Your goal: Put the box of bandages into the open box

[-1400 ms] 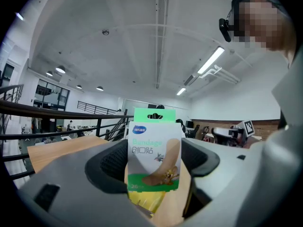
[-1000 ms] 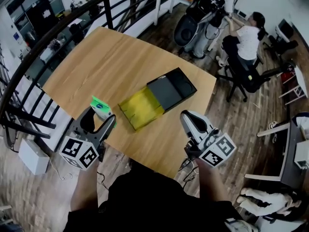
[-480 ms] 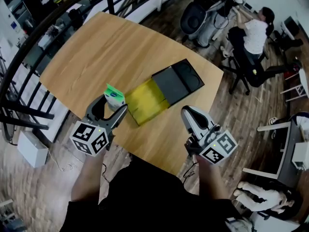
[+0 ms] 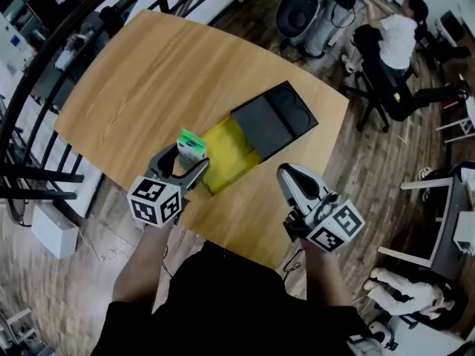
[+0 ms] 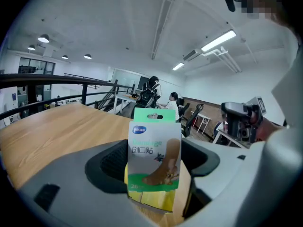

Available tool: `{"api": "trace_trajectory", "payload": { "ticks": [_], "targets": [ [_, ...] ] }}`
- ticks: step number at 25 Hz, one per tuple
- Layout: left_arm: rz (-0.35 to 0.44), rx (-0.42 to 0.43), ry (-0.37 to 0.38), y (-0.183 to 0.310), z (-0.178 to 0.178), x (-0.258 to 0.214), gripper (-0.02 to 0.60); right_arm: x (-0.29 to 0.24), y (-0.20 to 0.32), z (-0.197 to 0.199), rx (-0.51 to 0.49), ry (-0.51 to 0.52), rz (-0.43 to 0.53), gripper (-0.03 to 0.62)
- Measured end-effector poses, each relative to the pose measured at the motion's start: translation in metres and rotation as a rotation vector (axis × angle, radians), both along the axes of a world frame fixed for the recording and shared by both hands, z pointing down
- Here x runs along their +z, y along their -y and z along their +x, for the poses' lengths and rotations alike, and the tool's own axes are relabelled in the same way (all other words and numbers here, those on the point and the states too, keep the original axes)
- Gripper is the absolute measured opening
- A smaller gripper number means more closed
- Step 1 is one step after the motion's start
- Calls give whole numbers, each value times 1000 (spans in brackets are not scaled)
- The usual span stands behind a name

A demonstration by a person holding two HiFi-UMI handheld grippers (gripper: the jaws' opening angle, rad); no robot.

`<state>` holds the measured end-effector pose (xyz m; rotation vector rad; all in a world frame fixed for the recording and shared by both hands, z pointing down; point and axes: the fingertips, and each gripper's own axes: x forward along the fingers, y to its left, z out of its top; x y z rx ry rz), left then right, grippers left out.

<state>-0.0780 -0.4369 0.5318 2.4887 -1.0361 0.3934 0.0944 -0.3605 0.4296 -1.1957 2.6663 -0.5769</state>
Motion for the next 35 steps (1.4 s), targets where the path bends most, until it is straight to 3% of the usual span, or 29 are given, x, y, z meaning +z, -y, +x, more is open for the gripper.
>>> {"api": "trace_trajectory", "payload": {
  "ticks": [10,19,30,35],
  "targets": [
    [-155,33,61,20,31,75,351,27,11,14,19,24,-59,38],
    [-262,74,182,18,52,131,351,48,8,28,45,39,-103,38],
    [-317,150,353,12,69,178,353,54,-8,45,80,48,-116,38],
    [-313,134,386,14,69,185,357,56,-15,50,84,54,-117,38]
  ]
}}
